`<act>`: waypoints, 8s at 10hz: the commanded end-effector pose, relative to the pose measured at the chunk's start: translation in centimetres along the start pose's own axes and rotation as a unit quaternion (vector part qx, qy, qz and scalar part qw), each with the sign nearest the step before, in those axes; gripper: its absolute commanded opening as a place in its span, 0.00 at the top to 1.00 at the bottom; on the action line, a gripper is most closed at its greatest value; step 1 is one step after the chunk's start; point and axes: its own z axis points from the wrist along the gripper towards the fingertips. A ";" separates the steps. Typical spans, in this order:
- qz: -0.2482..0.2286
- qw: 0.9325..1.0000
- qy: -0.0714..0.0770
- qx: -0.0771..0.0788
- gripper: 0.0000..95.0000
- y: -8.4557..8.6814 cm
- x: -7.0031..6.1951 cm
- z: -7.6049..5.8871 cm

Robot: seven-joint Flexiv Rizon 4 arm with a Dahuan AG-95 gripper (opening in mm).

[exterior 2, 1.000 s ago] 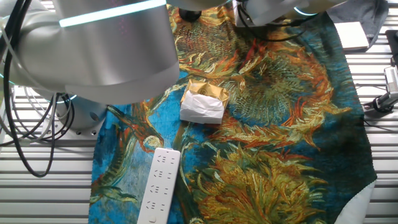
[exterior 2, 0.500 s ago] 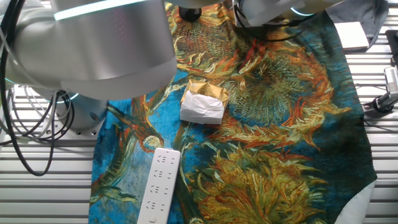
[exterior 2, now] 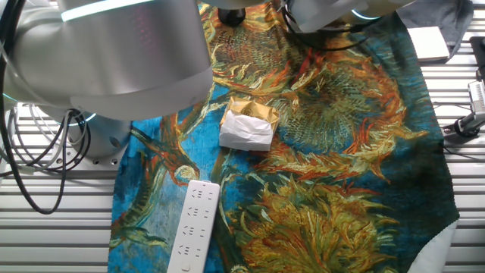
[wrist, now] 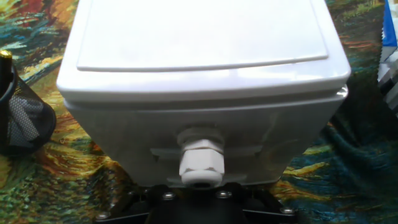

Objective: Grasp the handle and open the drawer

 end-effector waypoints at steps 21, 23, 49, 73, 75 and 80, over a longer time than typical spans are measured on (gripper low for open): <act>-0.028 1.000 -0.007 0.009 1.00 -0.6 1.7 -0.7; -0.029 1.000 -0.006 0.009 1.00 -0.6 2.0 -1.4; -0.053 0.999 0.005 0.004 0.60 -0.9 4.3 -1.6; 0.021 1.000 0.012 0.012 0.60 -0.9 4.3 -1.6; 0.022 1.000 0.013 0.012 0.60 -0.9 4.3 -1.6; 0.025 1.000 0.008 0.013 0.60 -0.9 4.3 -1.6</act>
